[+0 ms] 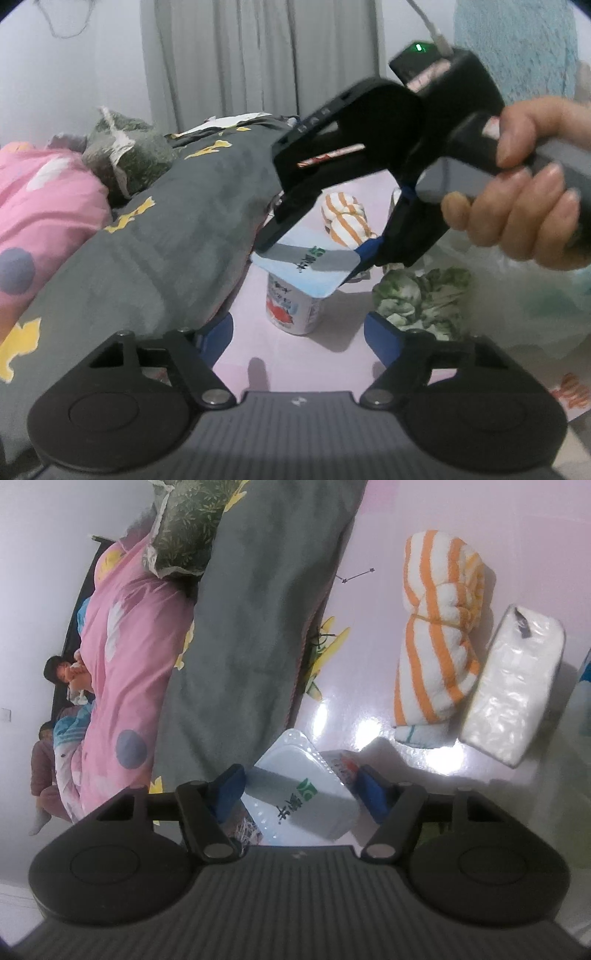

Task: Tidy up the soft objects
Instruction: 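Lift the yogurt cup with the right tool and carry it toward the box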

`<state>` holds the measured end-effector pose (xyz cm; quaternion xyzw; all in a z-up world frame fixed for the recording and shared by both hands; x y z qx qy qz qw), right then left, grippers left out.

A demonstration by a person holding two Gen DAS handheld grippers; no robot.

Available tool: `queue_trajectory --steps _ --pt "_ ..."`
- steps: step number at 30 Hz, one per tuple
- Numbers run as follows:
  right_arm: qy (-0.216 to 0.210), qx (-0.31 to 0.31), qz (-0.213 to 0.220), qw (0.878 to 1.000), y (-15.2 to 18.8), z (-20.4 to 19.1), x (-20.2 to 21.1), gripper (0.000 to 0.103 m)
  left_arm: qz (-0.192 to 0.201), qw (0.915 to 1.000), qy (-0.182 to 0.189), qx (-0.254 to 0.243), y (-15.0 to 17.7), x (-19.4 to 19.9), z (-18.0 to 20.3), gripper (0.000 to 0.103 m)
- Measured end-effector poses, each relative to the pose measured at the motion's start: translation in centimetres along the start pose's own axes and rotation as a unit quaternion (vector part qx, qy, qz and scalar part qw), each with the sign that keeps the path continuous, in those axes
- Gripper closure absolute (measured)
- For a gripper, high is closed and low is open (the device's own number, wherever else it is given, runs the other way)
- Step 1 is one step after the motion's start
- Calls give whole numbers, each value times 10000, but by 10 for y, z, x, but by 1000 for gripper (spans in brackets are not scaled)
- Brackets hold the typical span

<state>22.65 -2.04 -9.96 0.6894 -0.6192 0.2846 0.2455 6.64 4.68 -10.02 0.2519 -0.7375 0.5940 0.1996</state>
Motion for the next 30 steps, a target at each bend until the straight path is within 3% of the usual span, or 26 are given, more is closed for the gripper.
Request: queue_trajectory --steps 11,15,24,30 --pt "-200 -49 219 9995 -6 4 11 57 -64 9998 105 134 -9 -36 -8 33" --pt "-258 -74 213 9994 -5 5 11 64 -17 9995 174 246 -14 -43 -12 48" --pt "-437 -62 228 9988 9 1 29 72 153 9992 191 309 -26 -22 -12 50" --pt "-802 -13 485 9956 28 -12 72 72 614 9978 240 41 -54 15 -3 50"
Point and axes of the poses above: each gripper's, at about its wrist camera, not at the fingertips, and x roughly against the way its jaws point, z to its right, y to its underside, the point moved 6 cm from there along -x, roughly the way its jaws point, and after that the axes turned 8 degrees about -x, right-handed, at the moved point
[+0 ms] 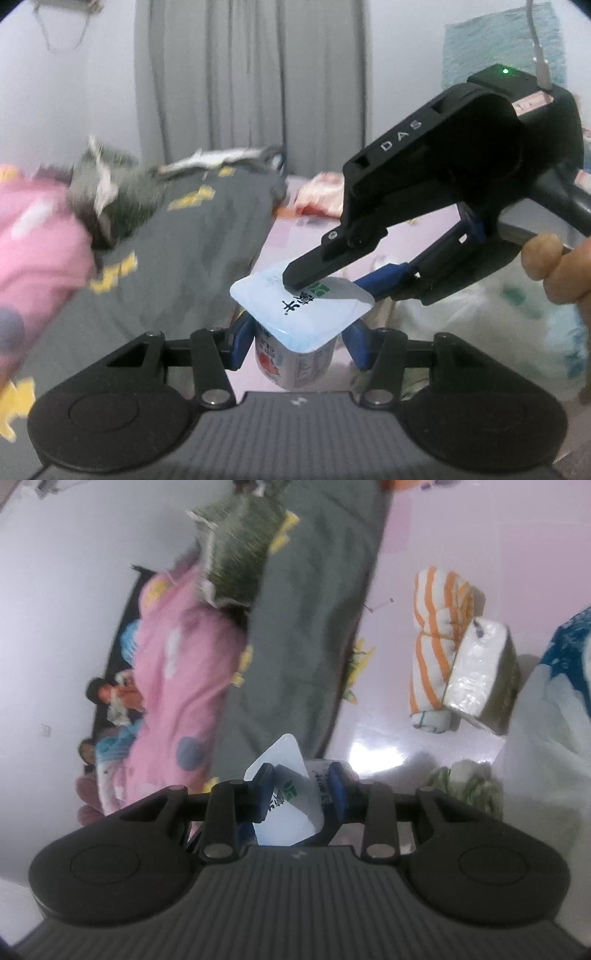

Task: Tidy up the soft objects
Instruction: 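Lift the yogurt cup with the right tool and carry it toward the box, then lower the yogurt cup into the box and open the right tool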

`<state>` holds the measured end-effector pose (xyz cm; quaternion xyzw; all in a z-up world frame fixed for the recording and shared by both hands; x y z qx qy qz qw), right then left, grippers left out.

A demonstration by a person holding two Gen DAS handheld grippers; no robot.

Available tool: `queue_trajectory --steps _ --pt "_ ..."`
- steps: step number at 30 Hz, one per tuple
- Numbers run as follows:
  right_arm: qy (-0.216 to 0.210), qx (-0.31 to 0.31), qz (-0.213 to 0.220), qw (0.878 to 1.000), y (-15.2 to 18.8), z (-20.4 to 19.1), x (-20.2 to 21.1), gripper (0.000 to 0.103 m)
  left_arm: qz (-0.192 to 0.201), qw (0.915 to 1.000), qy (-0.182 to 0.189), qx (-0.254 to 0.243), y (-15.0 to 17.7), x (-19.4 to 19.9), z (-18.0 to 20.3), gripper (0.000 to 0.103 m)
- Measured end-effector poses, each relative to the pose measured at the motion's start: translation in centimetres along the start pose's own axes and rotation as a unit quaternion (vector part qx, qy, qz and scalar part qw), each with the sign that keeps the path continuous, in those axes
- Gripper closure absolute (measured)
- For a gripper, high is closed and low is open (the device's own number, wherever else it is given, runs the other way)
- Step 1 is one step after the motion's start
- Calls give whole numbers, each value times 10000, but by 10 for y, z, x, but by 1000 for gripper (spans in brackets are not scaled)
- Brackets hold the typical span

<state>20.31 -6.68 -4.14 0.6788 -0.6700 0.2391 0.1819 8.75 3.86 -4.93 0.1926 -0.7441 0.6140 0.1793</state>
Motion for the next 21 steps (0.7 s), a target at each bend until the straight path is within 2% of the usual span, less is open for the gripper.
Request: queue_trajectory --steps 6,9,12,15,18,21 --pt "-329 43 763 9965 10 -11 86 71 540 9954 348 -713 -54 26 48 49" --pt "-428 -30 1252 9912 15 -3 142 70 788 9882 805 -1035 -83 33 85 49" --pt "-393 -204 1774 9831 22 19 204 70 886 9775 1402 -1306 -107 35 132 49" --pt "-271 -566 2189 9737 33 50 260 69 733 9623 2137 -1516 -125 29 184 49" --pt "-14 -1030 2524 9621 45 92 308 69 311 9455 2802 -1631 -132 13 234 49" --pt "130 -1492 2641 9528 57 131 334 67 -128 9300 3166 -1861 -130 -3 277 49"
Point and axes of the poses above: each gripper's, at about its wrist camera, not at the fingertips, and x roughly against the way its jaws point, z to its right, y to its underside, the point moved 6 cm from there along -x, roughly the way its jaws point, and after that the axes turned 8 degrees about -x, right-handed, at the moved point
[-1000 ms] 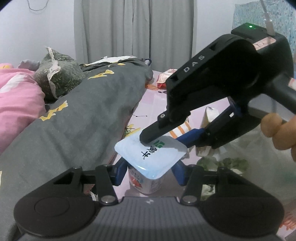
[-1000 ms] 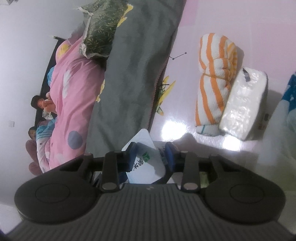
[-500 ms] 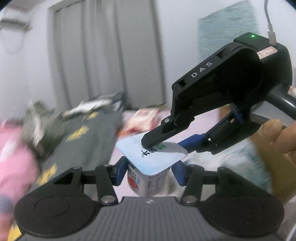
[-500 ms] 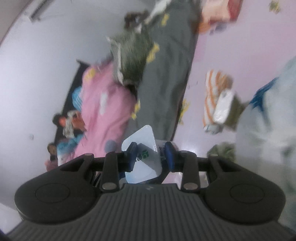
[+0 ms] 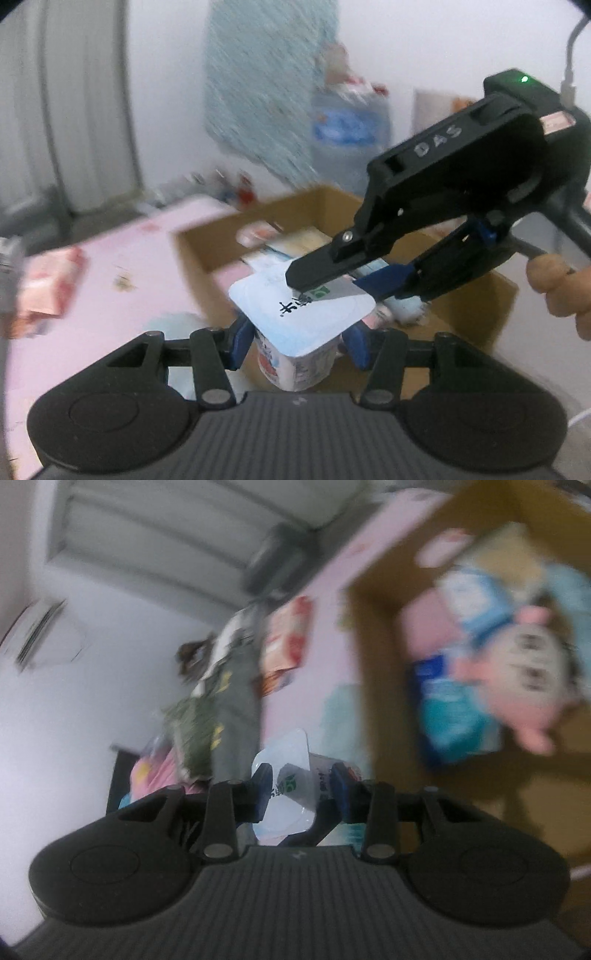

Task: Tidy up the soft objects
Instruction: 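Lower the yogurt cup into the box and open the right tool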

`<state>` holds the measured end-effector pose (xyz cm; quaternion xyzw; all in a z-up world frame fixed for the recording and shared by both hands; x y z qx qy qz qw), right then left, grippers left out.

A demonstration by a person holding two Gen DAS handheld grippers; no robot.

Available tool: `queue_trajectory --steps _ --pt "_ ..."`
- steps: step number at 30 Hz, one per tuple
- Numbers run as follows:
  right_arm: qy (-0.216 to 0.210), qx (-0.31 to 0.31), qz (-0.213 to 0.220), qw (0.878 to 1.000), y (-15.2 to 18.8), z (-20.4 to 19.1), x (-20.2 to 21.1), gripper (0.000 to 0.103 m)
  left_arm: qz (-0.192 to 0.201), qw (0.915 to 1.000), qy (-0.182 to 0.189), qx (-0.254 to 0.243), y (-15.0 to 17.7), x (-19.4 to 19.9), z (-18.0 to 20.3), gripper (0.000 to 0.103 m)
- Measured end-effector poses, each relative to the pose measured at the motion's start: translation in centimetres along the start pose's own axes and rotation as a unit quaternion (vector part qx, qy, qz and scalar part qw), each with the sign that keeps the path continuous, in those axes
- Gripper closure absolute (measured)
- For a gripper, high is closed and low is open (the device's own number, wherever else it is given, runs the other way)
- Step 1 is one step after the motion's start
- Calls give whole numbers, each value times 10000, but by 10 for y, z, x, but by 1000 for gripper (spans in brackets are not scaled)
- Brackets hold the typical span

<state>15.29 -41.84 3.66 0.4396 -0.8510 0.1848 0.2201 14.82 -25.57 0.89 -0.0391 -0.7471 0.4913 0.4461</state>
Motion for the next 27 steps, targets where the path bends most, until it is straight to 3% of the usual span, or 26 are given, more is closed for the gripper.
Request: queue_trajectory --steps 6,9,13,16,23,27 --pt "310 -702 -112 9970 -19 69 14 62 -862 9942 635 46 7 -55 26 50" --pt "496 -968 -276 9937 -25 100 2 61 -1091 9914 708 115 22 -65 25 50" --pt "702 -1361 -498 9869 -30 141 -16 60 -1049 9924 646 30 23 -62 23 49" --pt "771 -1385 -574 9857 -28 151 -24 60 -981 9934 589 39 18 -53 27 49" --pt "854 -1306 -791 9846 -14 150 -41 60 -594 9971 343 322 14 -17 3 46" --pt "936 -1033 -697 9878 -14 138 -35 59 -392 9979 111 498 20 9 -17 43"
Point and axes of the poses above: each gripper's, at about its wrist camera, not at the fingertips, and x roughly against the way its jaws point, z to its right, y to its underside, the point moved 6 cm from there along -x, roughly the way its jaws point, and after that the axes turned 8 degrees about -x, right-handed, at the moved point
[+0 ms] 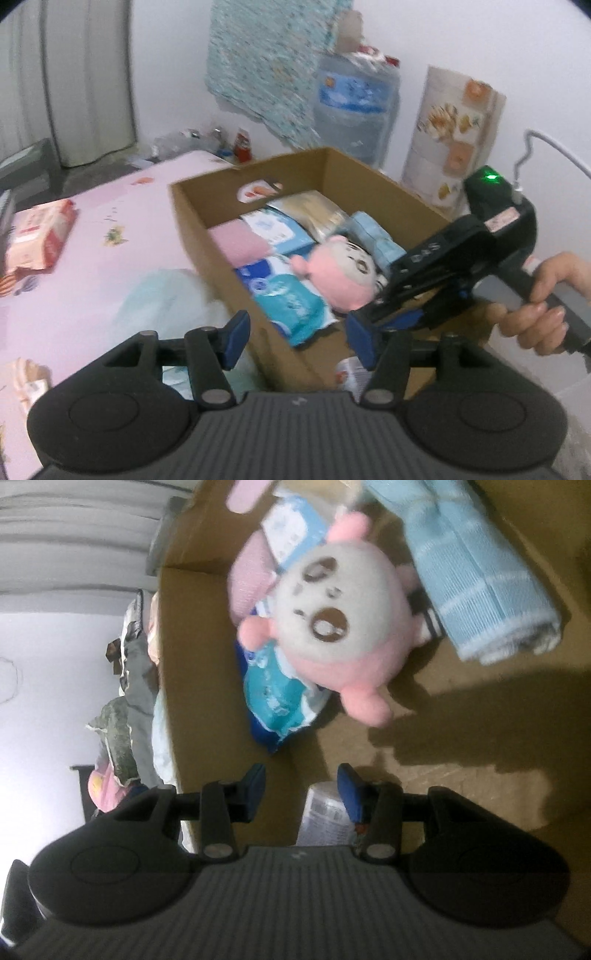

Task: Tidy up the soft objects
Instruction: 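Lower the yogurt cup into the box and open the right tool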

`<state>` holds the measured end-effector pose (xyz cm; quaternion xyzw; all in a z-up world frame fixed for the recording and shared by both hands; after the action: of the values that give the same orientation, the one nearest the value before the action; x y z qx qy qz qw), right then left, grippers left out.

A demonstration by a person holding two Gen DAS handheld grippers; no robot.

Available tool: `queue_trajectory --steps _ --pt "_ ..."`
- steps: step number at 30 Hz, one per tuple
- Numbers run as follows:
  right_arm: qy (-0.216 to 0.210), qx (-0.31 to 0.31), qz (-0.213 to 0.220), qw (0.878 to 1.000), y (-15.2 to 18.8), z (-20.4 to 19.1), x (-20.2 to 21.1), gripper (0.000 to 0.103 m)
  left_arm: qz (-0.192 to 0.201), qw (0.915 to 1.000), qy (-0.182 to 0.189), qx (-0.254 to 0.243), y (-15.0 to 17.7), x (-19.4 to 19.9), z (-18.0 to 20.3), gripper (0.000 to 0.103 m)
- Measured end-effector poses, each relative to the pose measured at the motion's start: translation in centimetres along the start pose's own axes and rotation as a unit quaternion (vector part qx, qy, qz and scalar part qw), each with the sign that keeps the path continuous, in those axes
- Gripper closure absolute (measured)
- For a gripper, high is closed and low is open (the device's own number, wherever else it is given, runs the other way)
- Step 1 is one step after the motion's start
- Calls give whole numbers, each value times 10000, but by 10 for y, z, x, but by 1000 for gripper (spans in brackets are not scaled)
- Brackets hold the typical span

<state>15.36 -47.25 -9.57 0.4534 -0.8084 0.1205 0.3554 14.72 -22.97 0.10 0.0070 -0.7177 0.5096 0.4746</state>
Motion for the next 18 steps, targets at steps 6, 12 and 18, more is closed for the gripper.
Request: queue_trajectory --steps 6,12,18 --pt "664 1342 -273 9883 18 -36 3 39 178 9986 -348 368 20 28 -36 39" --pt "1778 2938 -868 9352 45 -61 -27 25 91 9932 -747 886 46 36 -69 39" --pt "2398 3911 -1368 8780 65 -70 -62 17 -23 9870 -905 1331 70 35 -87 39"
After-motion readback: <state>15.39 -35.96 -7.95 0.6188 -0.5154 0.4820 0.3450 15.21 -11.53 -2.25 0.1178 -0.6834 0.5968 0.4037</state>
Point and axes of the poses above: each gripper's, at about its wrist camera, not at the fingertips, and x roughly against the way its jaws point, z to its right, y to its underside, the point moved 6 cm from there along -x, roughly the way its jaws point, and after that the axes turned 8 degrees about -x, right-handed, at the moved point
